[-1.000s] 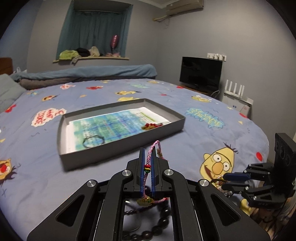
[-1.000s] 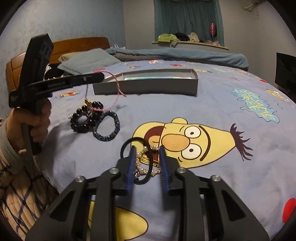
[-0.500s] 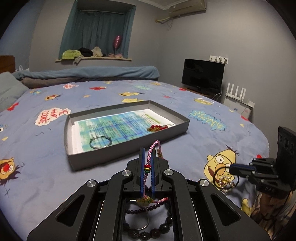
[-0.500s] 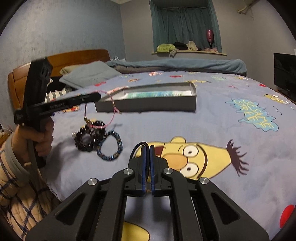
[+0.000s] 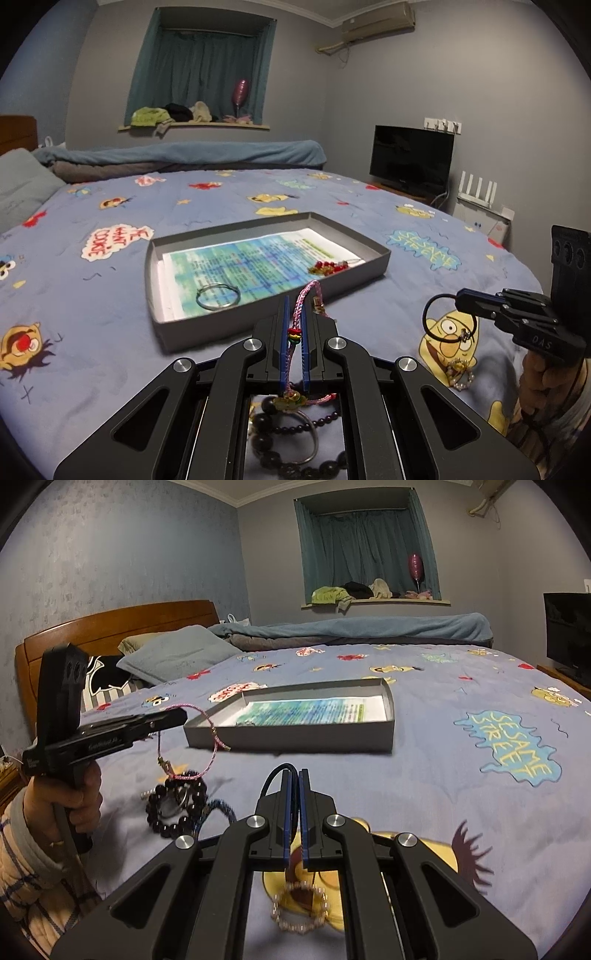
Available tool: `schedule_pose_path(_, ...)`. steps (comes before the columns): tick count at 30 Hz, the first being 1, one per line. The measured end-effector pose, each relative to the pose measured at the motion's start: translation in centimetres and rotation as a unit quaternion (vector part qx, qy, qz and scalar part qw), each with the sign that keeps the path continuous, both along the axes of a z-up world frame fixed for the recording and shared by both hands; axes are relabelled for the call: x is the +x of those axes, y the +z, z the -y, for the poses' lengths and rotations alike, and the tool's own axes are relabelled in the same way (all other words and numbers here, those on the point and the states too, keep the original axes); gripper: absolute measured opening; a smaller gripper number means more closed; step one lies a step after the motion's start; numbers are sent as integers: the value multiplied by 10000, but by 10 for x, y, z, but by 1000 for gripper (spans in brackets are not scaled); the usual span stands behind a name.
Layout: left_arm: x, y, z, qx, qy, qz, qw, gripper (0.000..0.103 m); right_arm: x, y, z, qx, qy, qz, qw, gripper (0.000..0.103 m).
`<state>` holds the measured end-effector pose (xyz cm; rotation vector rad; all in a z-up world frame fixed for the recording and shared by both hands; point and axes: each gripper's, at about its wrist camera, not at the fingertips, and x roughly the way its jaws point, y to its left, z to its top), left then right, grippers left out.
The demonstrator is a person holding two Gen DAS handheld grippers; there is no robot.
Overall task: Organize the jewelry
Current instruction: 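Carry the pink bracelet into the gray box and release while the right tool drops the black band there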
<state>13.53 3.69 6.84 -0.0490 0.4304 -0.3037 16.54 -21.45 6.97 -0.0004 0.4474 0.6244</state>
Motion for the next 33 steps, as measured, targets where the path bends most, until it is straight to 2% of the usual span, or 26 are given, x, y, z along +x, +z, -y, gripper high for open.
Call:
schedule_pose_path(10, 12, 12, -17, -249, 145, 180, 9994, 6, 31, 20, -13, 113, 0, 116, 9999, 4)
schedule_pose_path(22, 56, 27, -41, -526, 434, 361, 9970, 6, 84, 37, -51, 114, 55, 63, 9999, 4)
schedule_pose_path(33, 101, 22, -52, -482, 653, 146, 9966, 6, 135, 42, -93, 36, 127, -106, 9999, 4)
